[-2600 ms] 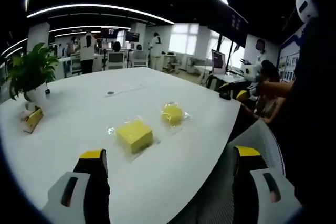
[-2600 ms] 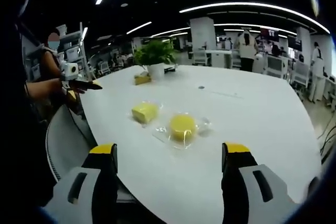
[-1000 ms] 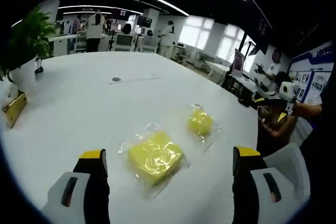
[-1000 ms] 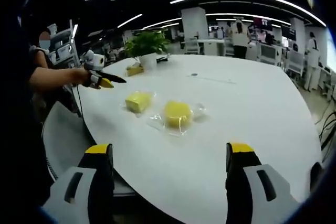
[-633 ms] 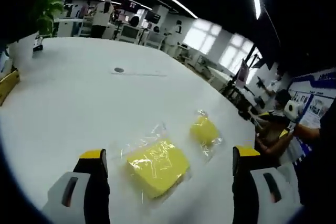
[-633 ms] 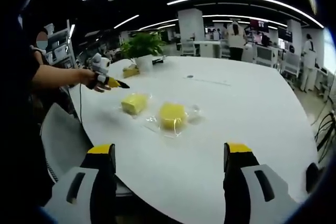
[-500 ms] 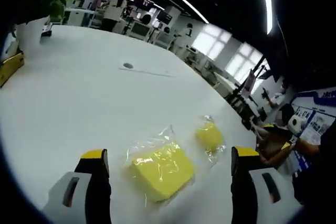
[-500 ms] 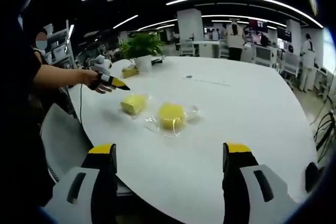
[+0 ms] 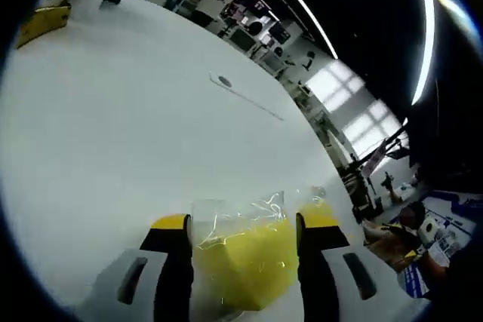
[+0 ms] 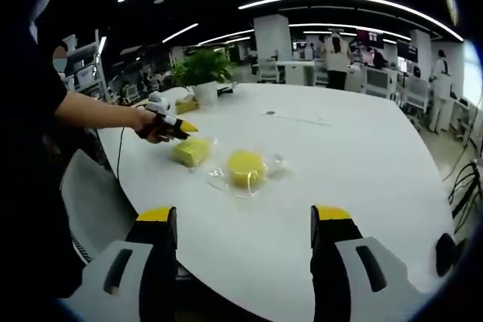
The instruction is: Compare the silicone blocks by pressing each to a similar depth, holding the contact briefly, and releasing to observe deformation and rebound differences across the visible hardness samples.
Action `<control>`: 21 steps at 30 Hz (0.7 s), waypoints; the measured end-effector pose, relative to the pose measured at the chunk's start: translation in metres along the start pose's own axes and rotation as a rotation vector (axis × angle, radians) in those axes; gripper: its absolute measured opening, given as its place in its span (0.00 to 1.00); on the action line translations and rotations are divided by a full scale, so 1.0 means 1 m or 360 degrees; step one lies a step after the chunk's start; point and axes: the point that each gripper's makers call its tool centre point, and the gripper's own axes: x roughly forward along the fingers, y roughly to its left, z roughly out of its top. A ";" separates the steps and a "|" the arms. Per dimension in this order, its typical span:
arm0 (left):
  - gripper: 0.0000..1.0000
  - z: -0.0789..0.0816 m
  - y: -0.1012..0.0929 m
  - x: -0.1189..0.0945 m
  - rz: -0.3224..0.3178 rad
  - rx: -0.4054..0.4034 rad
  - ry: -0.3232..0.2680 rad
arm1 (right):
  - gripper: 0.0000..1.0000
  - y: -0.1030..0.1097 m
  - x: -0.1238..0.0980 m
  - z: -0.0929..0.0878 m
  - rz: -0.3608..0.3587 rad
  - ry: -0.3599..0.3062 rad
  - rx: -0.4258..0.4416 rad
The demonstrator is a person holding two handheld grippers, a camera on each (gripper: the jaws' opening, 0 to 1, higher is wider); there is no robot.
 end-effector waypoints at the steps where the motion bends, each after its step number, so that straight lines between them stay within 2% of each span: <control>1: 0.47 -0.002 0.004 0.001 0.0016 -0.0036 0.0000 | 0.65 0.000 -0.001 0.000 -0.0001 0.0002 0.0002; 6: 0.36 0.000 0.011 -0.001 0.0027 -0.0237 -0.0095 | 0.64 0.000 -0.004 -0.005 -0.0015 0.0017 0.0005; 10: 0.23 -0.001 0.020 -0.004 0.0044 -0.0360 -0.0153 | 0.64 0.001 -0.004 -0.008 -0.0016 0.0030 0.0000; 12: 0.21 -0.003 0.018 -0.003 0.0022 -0.0355 -0.0166 | 0.64 0.001 -0.004 -0.009 -0.0018 0.0034 -0.0003; 14: 0.20 -0.004 0.015 -0.002 0.0005 -0.0408 -0.0176 | 0.64 0.001 -0.004 -0.009 -0.0023 0.0037 -0.0006; 18: 0.11 -0.004 0.010 -0.002 -0.0029 -0.0385 -0.0186 | 0.64 0.002 -0.004 -0.007 -0.0023 0.0032 -0.0016; 19: 0.08 0.001 0.001 -0.002 -0.0119 -0.0434 -0.0235 | 0.63 0.003 -0.003 -0.007 -0.0017 0.0034 -0.0017; 21: 0.00 0.009 0.000 -0.005 -0.0138 -0.0516 -0.0327 | 0.63 0.004 -0.003 -0.007 -0.0016 0.0034 -0.0021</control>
